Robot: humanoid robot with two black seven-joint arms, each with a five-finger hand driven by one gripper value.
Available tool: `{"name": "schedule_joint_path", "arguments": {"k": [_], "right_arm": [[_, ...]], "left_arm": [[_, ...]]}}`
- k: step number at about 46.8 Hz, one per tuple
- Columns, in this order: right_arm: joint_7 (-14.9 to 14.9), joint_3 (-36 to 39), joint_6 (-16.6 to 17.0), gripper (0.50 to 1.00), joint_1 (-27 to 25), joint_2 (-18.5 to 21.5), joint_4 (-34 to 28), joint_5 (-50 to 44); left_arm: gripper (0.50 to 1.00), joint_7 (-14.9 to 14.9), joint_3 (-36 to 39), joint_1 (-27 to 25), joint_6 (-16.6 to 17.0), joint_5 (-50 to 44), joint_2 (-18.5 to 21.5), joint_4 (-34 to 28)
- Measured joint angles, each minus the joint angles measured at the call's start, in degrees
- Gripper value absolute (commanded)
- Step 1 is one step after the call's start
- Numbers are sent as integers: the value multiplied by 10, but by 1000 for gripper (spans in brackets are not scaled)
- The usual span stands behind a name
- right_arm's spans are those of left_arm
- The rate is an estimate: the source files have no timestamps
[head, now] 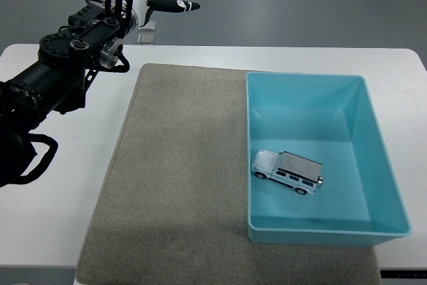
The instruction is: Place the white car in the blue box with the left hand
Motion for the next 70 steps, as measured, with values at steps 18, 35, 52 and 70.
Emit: {"name": "schedule_joint_path", "arguments": {"k": [18,35,52,70], "right_arm": [[0,0,0,936,0,0,0,0],[0,0,0,936,0,0,0,0],[0,0,0,936,0,0,0,0],[0,0,0,936,0,0,0,0]], "left_arm": [[1000,-40,-8,41,-84,-202,-2,-4],[1000,-78,-9,77,-266,-388,-2,21],[1000,-77,-33,87,-157,-409,-12,9],[1000,-77,-74,87,-165,-432,-17,7]]}}
